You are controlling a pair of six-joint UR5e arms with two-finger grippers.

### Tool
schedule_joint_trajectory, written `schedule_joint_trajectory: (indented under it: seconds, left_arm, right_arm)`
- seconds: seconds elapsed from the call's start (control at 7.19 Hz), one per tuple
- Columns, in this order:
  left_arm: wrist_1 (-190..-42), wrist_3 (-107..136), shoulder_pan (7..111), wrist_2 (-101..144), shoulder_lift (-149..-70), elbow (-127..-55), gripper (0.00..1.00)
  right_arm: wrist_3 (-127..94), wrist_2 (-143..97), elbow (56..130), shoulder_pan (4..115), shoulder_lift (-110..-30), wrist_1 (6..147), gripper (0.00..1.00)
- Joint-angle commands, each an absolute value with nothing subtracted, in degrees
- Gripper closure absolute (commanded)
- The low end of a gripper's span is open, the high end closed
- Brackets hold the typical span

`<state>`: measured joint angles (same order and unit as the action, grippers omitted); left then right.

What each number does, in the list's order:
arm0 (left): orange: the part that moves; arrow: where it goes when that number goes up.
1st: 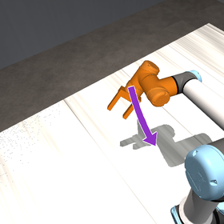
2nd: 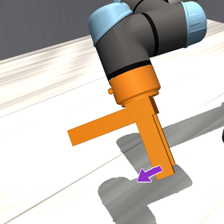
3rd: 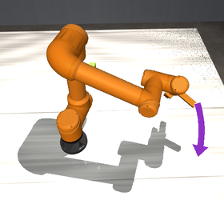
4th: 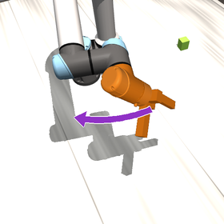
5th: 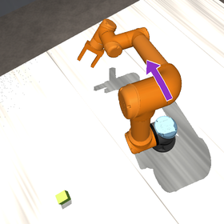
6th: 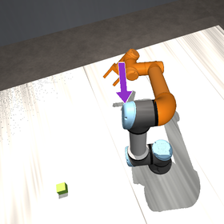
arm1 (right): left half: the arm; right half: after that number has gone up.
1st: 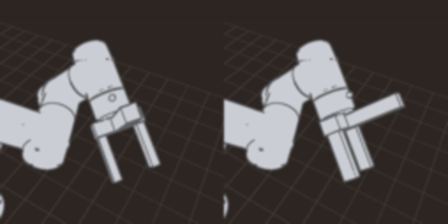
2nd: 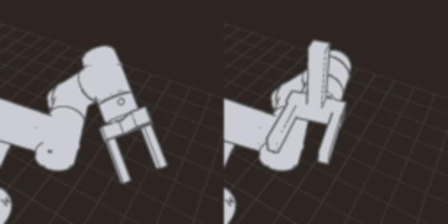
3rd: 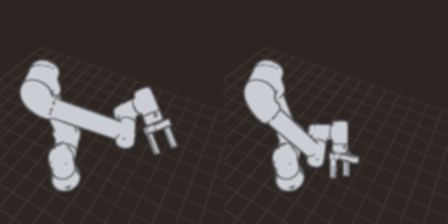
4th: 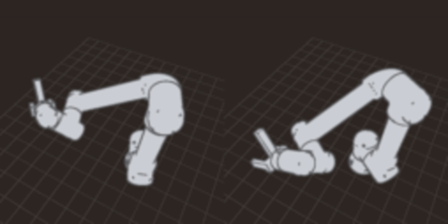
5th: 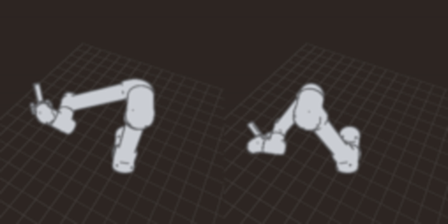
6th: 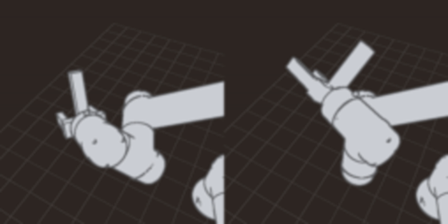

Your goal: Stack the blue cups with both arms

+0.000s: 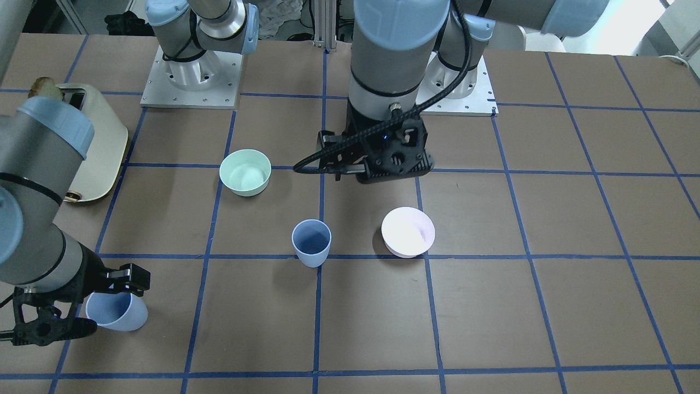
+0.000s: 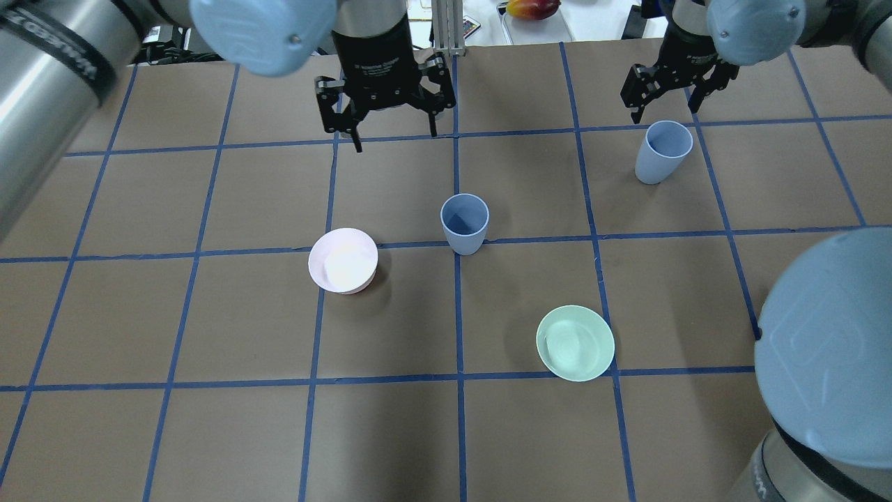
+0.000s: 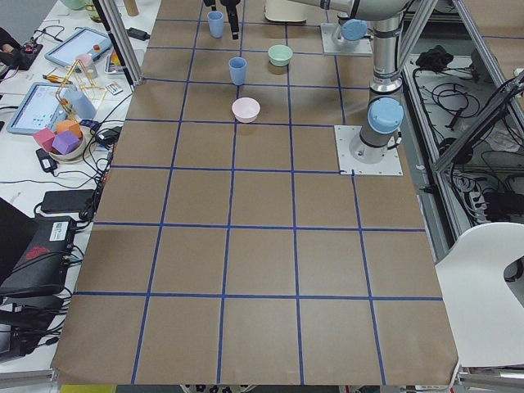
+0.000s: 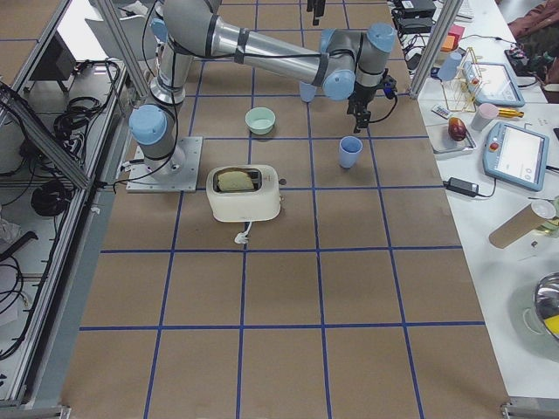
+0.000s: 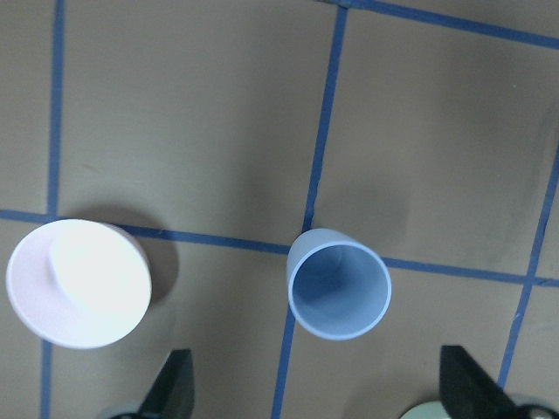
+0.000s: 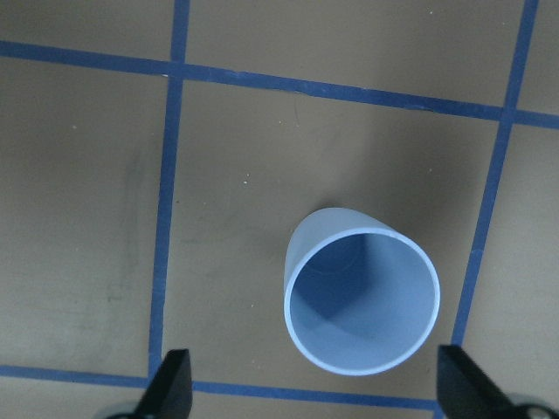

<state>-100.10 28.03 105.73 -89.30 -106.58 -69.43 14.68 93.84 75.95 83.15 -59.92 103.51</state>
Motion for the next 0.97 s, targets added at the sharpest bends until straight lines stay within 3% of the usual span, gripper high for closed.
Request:
schedule_joint_trajectory:
  seconds: [0.0,0.28,0.42,0.56,0.7,0.83]
  left_arm:
    - [-103.0,30.8,103.3,-90.4,-102.4,-73.8,0.0]
    - [-91.9,24.7,102.9,-91.0,-98.1,-83.6,0.0]
    - [-84.8,24.0,102.9,-91.1,-95.4,-89.8,0.0]
    - [-77.1,22.9,102.7,-91.2,-93.0,-95.7,0.0]
    - [-74.5,20.9,101.6,-92.5,-91.7,-97.3,0.0]
    - [-76.3,16.1,99.8,-93.1,-90.6,-97.1,0.0]
  right_arm:
    - [15.0,94.4,76.1,83.1,-56.9,103.9,0.0]
    - [15.0,94.3,78.3,83.1,-56.9,103.4,0.03]
    - [14.7,94.2,79.6,83.1,-56.9,103.8,0.22]
    - [14.9,94.3,80.0,83.1,-56.9,103.9,0.53]
    - [14.9,94.6,80.0,83.1,-57.0,103.9,0.8]
    - [15.0,94.6,79.5,83.1,-57.0,103.8,0.93]
